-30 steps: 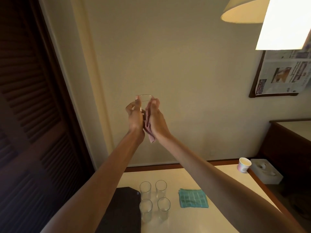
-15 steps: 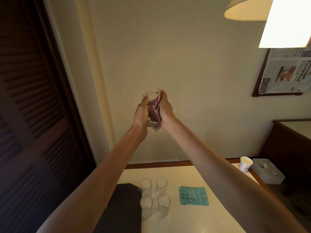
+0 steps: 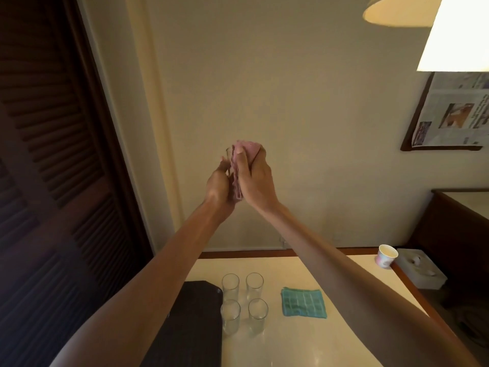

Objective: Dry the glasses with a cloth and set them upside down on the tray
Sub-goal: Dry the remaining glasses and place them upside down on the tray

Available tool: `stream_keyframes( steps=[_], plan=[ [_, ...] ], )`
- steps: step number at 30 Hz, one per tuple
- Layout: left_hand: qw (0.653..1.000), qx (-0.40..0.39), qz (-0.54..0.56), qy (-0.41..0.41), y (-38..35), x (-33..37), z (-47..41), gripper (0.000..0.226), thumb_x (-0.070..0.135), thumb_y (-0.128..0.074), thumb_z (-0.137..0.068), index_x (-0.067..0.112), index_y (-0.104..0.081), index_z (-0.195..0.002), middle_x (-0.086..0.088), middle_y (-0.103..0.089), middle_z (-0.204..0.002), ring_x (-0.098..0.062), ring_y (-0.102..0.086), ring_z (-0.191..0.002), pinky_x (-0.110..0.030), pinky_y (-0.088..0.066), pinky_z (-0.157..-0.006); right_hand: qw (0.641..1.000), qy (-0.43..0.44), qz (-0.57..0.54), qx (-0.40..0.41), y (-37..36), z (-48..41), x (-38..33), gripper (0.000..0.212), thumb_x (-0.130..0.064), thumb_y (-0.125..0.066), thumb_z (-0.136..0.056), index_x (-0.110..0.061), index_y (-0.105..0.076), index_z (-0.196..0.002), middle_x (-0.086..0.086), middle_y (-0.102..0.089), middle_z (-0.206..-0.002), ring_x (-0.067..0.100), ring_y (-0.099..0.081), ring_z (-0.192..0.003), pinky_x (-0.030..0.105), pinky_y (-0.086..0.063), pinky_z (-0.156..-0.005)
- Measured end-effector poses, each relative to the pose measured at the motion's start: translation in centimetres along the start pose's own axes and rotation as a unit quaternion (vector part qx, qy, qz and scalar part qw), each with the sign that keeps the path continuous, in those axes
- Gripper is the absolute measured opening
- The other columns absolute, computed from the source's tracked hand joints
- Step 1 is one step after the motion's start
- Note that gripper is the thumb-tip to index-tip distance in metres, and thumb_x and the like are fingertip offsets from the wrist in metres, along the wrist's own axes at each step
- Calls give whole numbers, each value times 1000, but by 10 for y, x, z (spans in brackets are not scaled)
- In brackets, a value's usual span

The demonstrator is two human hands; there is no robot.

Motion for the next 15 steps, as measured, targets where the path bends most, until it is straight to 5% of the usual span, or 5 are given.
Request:
stream_keyframes(
  steps=[2, 4, 6, 10, 15],
  plan=[
    [999, -9, -15, -31, -2, -8, 2, 68, 61, -24, -108, 13, -73, -113, -13, -78, -104, -27, -75, -92, -38, -59, -70, 988, -118, -88, -36, 4, -12, -6, 55, -60, -41, -98, -12, -66, -98, 8, -74, -85, 17, -70, -69, 30, -56, -67],
    [997, -8, -47, -57, -5, -14, 4, 76, 67, -23, -105, 11, -73, -117, -12, -76, -94, -29, -72, -78, -36, -55, -58, 949, -246, -188, -60, 7, -19, -12, 55, -57, -44, -95, -14, -70, -71, 11, -72, -71, 25, -67, -63, 37, -54, -73],
    [993, 7, -91, -70, -6, -16, 3, 78, 73, -27, -101, 12, -72, -120, -15, -77, -96, -31, -72, -77, -39, -57, -58, 922, -309, -227, -55, 7, -22, -13, 45, -53, -45, -95, -23, -68, -71, 9, -71, -71, 28, -65, -66, 41, -53, -82],
    [993, 53, -96, -50, -3, -12, -2, 75, 74, -52, -89, 12, -57, -131, -13, -73, -105, -28, -71, -97, -40, -56, -77, 888, -371, -263, -70, -2, -7, -5, 52, -57, -36, -101, -19, -66, -84, 6, -72, -79, 25, -69, -75, 34, -55, -68],
    [996, 70, -58, -20, 6, -6, -17, 66, 58, -45, -104, -7, -56, -113, -14, -56, -73, -13, -62, -47, -21, -47, -42, 990, -126, 10, -65, -11, 15, 7, 59, -61, -29, -102, -7, -52, -114, 3, -69, -85, 18, -71, -77, 24, -55, -63]
  ],
)
Point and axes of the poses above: each hand's wrist, its own z-axis away from the middle knuckle, its own y-axis out of the back of the hand, x = y × z, the point moved 1 cm from there along -z, towards the middle knuckle
